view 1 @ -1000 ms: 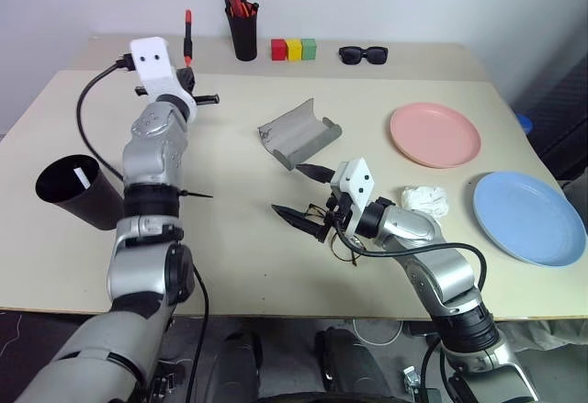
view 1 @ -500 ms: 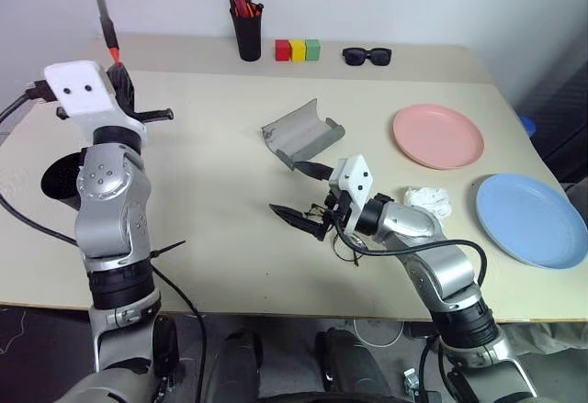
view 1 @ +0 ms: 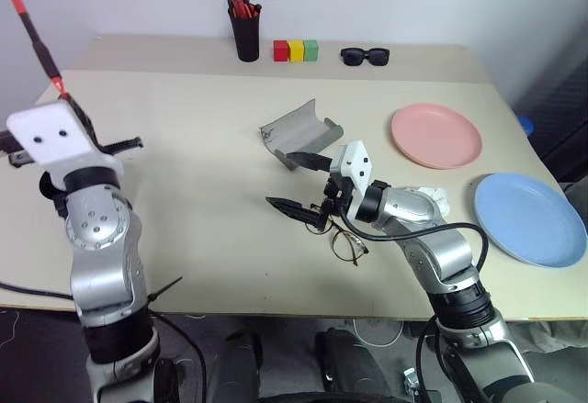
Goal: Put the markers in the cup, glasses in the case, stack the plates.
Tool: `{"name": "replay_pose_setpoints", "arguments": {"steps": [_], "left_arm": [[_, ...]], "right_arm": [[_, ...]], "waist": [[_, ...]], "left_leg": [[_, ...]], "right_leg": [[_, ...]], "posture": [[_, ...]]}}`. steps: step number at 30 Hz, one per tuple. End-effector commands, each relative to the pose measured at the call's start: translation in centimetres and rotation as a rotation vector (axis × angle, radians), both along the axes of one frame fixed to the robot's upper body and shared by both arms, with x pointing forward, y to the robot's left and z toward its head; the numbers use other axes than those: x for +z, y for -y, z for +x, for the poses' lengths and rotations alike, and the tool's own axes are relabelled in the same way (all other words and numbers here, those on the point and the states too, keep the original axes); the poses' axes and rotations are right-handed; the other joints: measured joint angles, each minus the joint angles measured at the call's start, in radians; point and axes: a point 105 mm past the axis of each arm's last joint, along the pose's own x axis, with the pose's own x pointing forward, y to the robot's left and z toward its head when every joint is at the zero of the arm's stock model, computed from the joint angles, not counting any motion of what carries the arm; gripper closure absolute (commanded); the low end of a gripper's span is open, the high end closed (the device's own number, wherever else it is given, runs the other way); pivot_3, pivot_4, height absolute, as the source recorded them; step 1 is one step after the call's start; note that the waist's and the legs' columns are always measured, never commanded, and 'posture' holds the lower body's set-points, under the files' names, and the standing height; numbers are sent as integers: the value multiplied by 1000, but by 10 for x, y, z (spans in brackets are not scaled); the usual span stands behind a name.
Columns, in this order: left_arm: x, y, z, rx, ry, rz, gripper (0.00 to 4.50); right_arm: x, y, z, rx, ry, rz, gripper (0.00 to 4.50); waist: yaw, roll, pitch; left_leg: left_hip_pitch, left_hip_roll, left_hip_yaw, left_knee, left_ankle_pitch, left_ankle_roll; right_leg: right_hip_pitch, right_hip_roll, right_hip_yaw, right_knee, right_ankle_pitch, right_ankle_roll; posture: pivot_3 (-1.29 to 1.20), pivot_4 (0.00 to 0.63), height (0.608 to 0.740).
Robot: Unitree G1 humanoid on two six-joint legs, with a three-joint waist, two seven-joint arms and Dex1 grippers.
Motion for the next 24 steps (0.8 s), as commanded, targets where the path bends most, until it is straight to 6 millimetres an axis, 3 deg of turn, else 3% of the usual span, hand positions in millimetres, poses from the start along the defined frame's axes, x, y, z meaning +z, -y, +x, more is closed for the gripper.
{"name": "replay_pose_setpoints", "arguments": {"steps": [1,10,15,19,21,24], "left_arm": [[2,3,-17,47,20,60,4449],[-14,21,-20,-23,-33,105,4449],[-24,49,-7,-184,-109,145,4449],[-55,63,5,-299,-283,30,4449],[-82,61,10,-302,-434,-71,4449],[-103,64,12,-320,-574,-192,4449]], "right_arm": [[14,-2,-8,51,42,32,0],[8,-4,-8,52,28,23,0],[6,-4,-8,47,23,24,0],[6,0,-6,34,29,16,0],[7,3,-4,26,37,-2,0],[7,8,0,8,49,-31,0]], "waist": [[0,0,0],[1,-1,-1],[0,-1,-1],[-1,-1,-1],[-2,-1,-1],[-3,-1,-1]], "left_leg": [[0,0,0,0,0,0],[0,0,0,0,0,0],[0,0,0,0,0,0],[0,0,0,0,0,0],[0,0,0,0,0,0],[0,0,0,0,0,0]], "right_leg": [[0,0,0,0,0,0],[0,0,0,0,0,0],[0,0,0,0,0,0],[0,0,0,0,0,0],[0,0,0,0,0,0],[0,0,0,0,0,0]], "posture": [[0,150,725],[0,150,725],[0,150,725],[0,150,725],[0,150,725],[0,150,725]]}}
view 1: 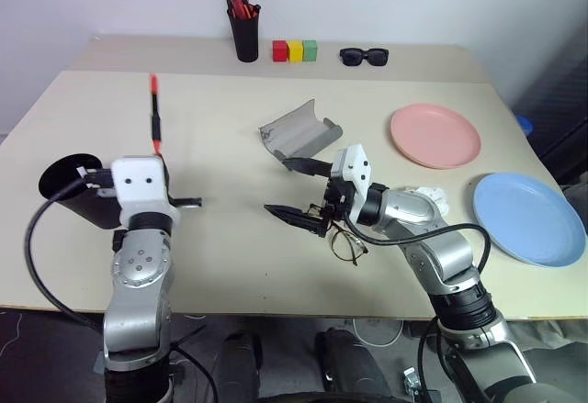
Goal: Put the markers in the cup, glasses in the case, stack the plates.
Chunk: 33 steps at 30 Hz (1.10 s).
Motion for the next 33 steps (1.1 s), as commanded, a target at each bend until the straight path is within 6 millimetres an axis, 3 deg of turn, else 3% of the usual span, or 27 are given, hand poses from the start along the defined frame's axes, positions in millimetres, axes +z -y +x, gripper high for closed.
{"name": "replay_pose_setpoints", "arguments": {"steps": [1,6,7,9,14,20,24,33], "left_arm": [[-8,5,2,-26,-112,-63,4449],[-13,16,4,-80,-189,-107,4449],[-13,18,3,-89,-198,-124,4214],[-14,21,3,-100,-215,-126,3644],[-6,21,7,-96,-210,-124,1174],[7,19,24,-68,-204,-169,1174],[-2,21,40,-54,-307,-293,1174],[-17,14,65,45,-491,-373,1174]], "right_arm": [[12,7,5,-19,61,-16,0],[8,16,11,-41,82,-72,0],[7,17,12,-44,83,-76,0],[6,18,13,-46,85,-79,0],[4,17,11,-39,81,-81,0],[1,13,9,-29,74,-76,0],[0,10,7,-23,69,-72,0],[-1,10,5,-39,64,-67,0]], "waist": [[0,0,0],[0,0,0],[0,0,0],[0,0,0],[0,0,0],[2,0,0],[3,0,0],[2,0,0]], "left_leg": [[0,0,0,0,0,0],[0,0,0,0,0,0],[0,0,0,0,0,0],[0,0,0,0,0,0],[0,0,-1,0,0,0],[0,0,-1,0,0,0],[0,0,-1,0,0,0],[0,-1,-1,0,0,0]], "right_leg": [[0,0,0,0,0,0],[0,0,0,0,0,0],[0,0,0,0,0,0],[0,0,0,0,0,0],[0,0,0,0,0,0],[0,0,0,0,0,0],[0,0,0,0,0,0],[0,0,0,0,0,0]], "posture": [[0,150,725],[0,150,725],[0,150,725],[0,150,725],[0,150,725],[0,150,725],[0,150,725],[0,150,725]]}}
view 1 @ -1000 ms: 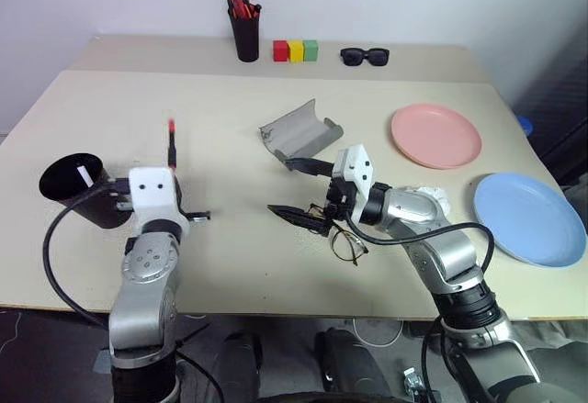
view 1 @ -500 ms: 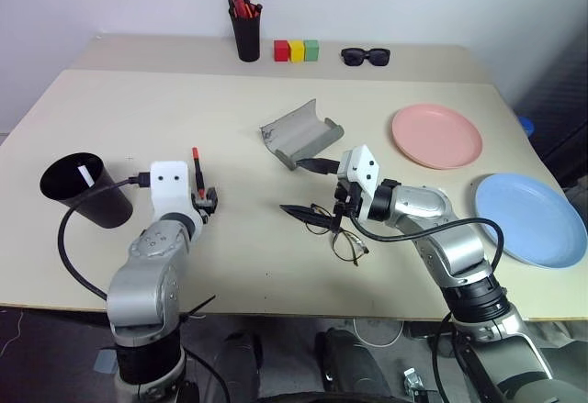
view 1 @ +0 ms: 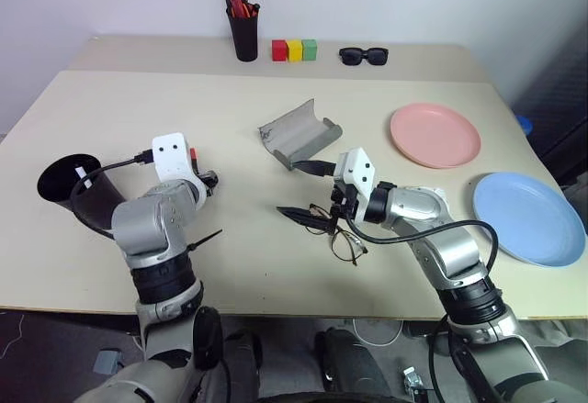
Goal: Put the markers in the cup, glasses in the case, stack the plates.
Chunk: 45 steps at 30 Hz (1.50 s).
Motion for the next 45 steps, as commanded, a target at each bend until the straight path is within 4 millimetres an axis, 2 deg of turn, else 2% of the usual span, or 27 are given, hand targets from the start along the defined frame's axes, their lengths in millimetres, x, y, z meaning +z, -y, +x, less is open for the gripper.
{"name": "replay_pose_setpoints", "arguments": {"steps": [1,3,6,11,14,18,20,22,25,27,30,35,45], "left_arm": [[1,-4,5,34,-36,-4,1174],[-2,-6,5,46,-56,6,1174],[-2,-6,5,61,-54,-7,1982],[3,-7,8,59,-7,8,4453],[30,4,17,-18,166,-5,4453],[93,12,17,-127,543,131,4453],[121,-2,7,-74,722,257,4453],[140,-24,-7,42,842,350,4453],[153,-43,-24,157,934,487,4453],[162,-66,-50,285,984,651,4453],[158,-85,-75,389,979,780,4453],[139,-98,-97,469,934,840,4453],[109,-100,-100,490,878,813,4453]], "right_arm": [[11,-1,-5,3,44,22,0],[11,0,-5,-6,44,23,0],[11,1,-6,-13,44,22,0],[10,1,-6,-16,42,21,0],[10,0,-5,-14,44,20,0],[14,-3,-2,-16,63,34,0],[19,-7,-4,3,70,65,0],[24,-13,-8,38,66,111,0],[27,-17,-12,64,65,139,0],[28,-24,-11,68,62,177,0],[27,-32,-14,86,49,217,0],[24,-43,-21,132,10,252,0],[24,-49,-23,163,-21,267,0]], "waist": [[0,0,0],[0,0,0],[-1,0,0],[5,0,0],[4,0,0],[0,0,0],[-4,0,0],[-4,1,0],[1,1,0],[0,1,0],[0,1,0],[6,-1,-1],[0,-1,-1]], "left_leg": [[0,0,0,0,0,0],[0,0,0,0,0,0],[0,0,0,0,0,0],[0,0,0,0,0,0],[0,0,0,0,0,0],[0,0,0,0,0,0],[0,0,1,-1,0,-1],[1,0,1,-2,0,-1],[1,1,1,-2,0,-1],[1,0,2,-2,0,-1],[1,1,2,-2,0,0],[0,0,2,-1,0,0],[1,1,2,0,0,0]], "right_leg": [[0,0,0,0,0,0],[0,0,0,0,0,0],[0,0,0,0,0,0],[0,0,0,0,0,0],[0,0,0,0,0,0],[0,0,0,0,0,0],[0,0,0,0,0,0],[0,0,0,0,0,0],[0,0,1,0,0,0],[0,-1,1,0,0,0],[0,-1,1,0,0,0],[0,-2,0,0,0,0],[0,-1,0,0,0,0]], "posture": [[0,150,725],[0,150,725],[0,150,725],[0,150,725],[0,150,725],[0,150,725],[0,150,725],[0,150,725],[0,150,725],[0,150,725],[0,150,725],[0,150,725],[0,150,725]]}}
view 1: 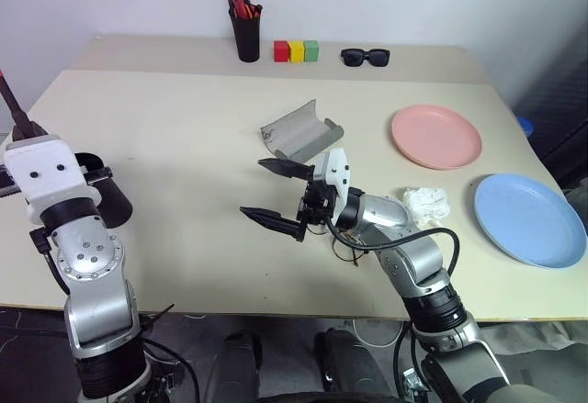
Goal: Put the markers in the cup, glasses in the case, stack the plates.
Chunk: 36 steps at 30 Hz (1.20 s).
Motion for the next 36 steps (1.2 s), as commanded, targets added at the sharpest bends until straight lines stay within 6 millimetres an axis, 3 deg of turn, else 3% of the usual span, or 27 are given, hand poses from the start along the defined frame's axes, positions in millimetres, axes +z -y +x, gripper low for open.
{"name": "replay_pose_setpoints", "arguments": {"steps": [1,10,18,24,27,30,32,36], "left_arm": [[2,1,-5,11,32,19,4453],[-20,-7,-2,20,3,-59,4453],[-21,-5,1,17,-5,-59,519],[-14,-1,3,-7,19,-53,519],[11,30,28,-244,45,-23,519],[17,72,55,-548,-36,-13,519],[5,111,72,-800,-187,-19,6],[-30,165,90,-1099,-480,20,6]], "right_arm": [[8,-3,-3,24,16,30,0],[9,-1,-3,4,15,33,0],[9,-1,-3,-1,10,35,0],[9,1,-1,-12,9,33,0],[13,10,8,-63,35,14,0],[20,25,21,-138,61,-7,0],[21,39,32,-214,87,-56,0],[17,74,46,-351,138,-187,0]], "waist": [[0,0,0],[-1,0,0],[-1,0,0],[-1,0,0],[6,0,0],[6,-1,0],[4,0,0],[-1,1,1]], "left_leg": [[0,0,0,0,0,0],[0,0,0,0,0,0],[0,0,0,0,0,0],[0,0,0,0,0,0],[0,0,0,0,0,0],[-1,-1,0,1,0,0],[0,-1,0,1,0,0],[0,0,0,-1,0,0]], "right_leg": [[0,0,0,0,0,0],[0,0,0,0,0,0],[0,0,0,0,0,0],[0,0,0,0,0,0],[0,0,0,0,0,0],[1,0,-1,0,0,0],[1,0,-1,-1,0,0],[0,1,-1,-1,0,0]], "posture": [[0,150,725],[0,150,725],[0,150,725],[0,150,725],[0,150,725],[0,150,725],[0,150,725],[0,150,725]]}}
